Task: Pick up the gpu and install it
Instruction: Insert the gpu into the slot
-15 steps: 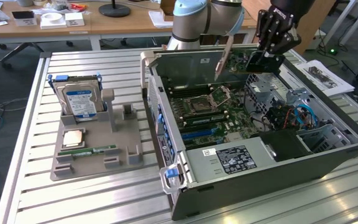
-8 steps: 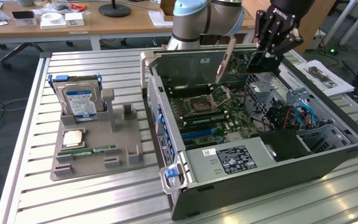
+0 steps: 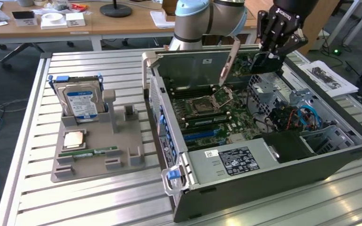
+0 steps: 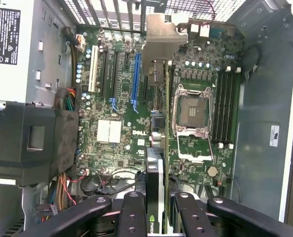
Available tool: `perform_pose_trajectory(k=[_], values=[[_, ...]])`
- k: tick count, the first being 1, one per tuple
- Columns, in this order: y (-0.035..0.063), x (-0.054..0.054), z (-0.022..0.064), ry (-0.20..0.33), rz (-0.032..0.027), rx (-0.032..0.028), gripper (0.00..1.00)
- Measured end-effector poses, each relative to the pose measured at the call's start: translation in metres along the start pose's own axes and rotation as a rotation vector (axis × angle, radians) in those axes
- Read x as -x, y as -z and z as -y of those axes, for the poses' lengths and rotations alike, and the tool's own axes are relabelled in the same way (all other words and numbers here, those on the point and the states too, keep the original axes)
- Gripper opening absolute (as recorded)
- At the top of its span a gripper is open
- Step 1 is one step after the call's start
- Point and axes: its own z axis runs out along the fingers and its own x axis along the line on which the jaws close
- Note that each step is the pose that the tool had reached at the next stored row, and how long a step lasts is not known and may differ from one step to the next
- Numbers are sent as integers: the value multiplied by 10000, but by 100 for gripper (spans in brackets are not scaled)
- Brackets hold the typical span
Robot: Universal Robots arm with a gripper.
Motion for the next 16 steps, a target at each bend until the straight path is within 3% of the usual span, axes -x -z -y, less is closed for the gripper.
perform_pose_trajectory(k=[2,6,12,16], values=[[-1,0,-1,2,0,-1,27],[-19,3,-53,0,-6,-72,27],[-37,5,-85,-537,16,-92,27],[-39,5,-90,-597,21,-94,27]])
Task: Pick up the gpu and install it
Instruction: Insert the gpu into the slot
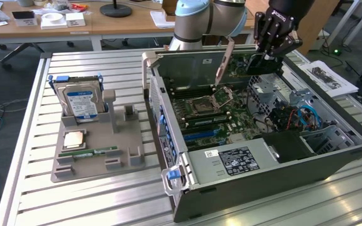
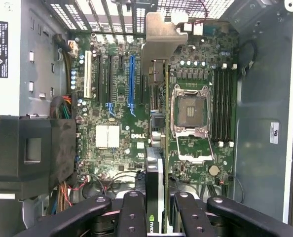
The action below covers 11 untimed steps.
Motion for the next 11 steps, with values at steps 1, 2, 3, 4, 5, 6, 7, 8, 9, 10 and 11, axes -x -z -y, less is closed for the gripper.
perform_pose_trajectory(k=[1,2,3,4,5,6,7,8,9,10,11], values=[[0,0,-1,-1,0,0,27],[0,0,-1,-2,0,0,27],[-7,0,-1,-2,4,-7,27],[-17,0,-3,-5,5,-36,27],[-27,-1,-5,-2,2,-75,27],[-37,-1,-7,2,2,-120,27],[-48,-1,-10,3,1,-166,27],[-60,-2,-16,4,2,-213,27],[-72,-2,-24,6,0,-255,27],[-86,-2,-35,7,-1,-292,27],[-99,-3,-48,7,0,-312,27]])
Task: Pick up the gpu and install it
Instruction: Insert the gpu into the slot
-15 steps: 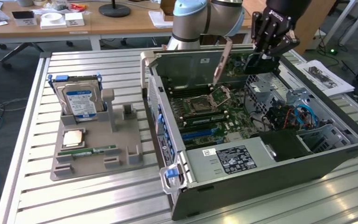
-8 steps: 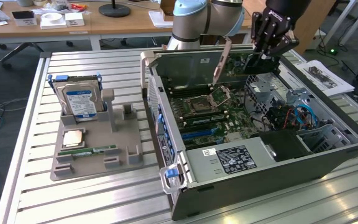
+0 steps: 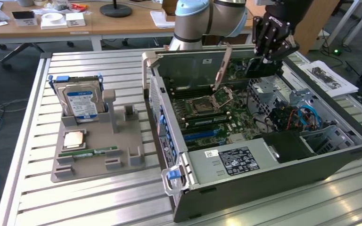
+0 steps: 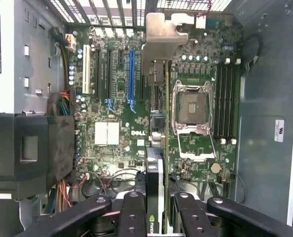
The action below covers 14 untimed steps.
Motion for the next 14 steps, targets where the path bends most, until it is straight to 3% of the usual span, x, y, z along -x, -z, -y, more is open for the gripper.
perform_pose_trajectory(k=[14], values=[[-68,-1,-199,1,1,-4,27]])
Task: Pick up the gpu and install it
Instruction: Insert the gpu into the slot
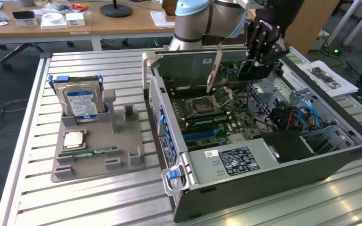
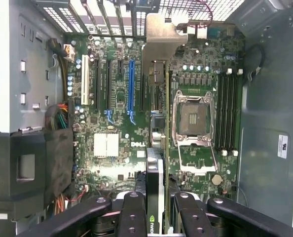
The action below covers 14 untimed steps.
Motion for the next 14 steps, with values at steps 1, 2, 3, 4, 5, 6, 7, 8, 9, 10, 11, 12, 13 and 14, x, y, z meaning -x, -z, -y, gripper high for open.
perform_pose_trajectory(k=[1,2,3,4,5,6,7,8,9,10,11,12,13,14], values=[[-10,0,-9,0,0,-3,27],[-20,0,-16,0,0,-4,27],[-30,0,-23,0,-1,-5,27],[-40,-1,-28,0,-1,-5,27],[-46,-1,-29,0,-2,-5,27],[-48,-1,-29,0,-3,-4,27],[-49,-1,-29,1,-4,-4,27],[-49,-1,-29,1,-4,-4,27],[-49,-1,-29,0,-3,-4,27],[-50,-1,-29,1,-2,-4,27],[-51,-4,-30,0,2,-6,27],[-51,-11,-30,-2,2,-6,27],[-50,-24,-30,-1,0,-5,27],[-49,-39,-30,0,-1,-4,27]])
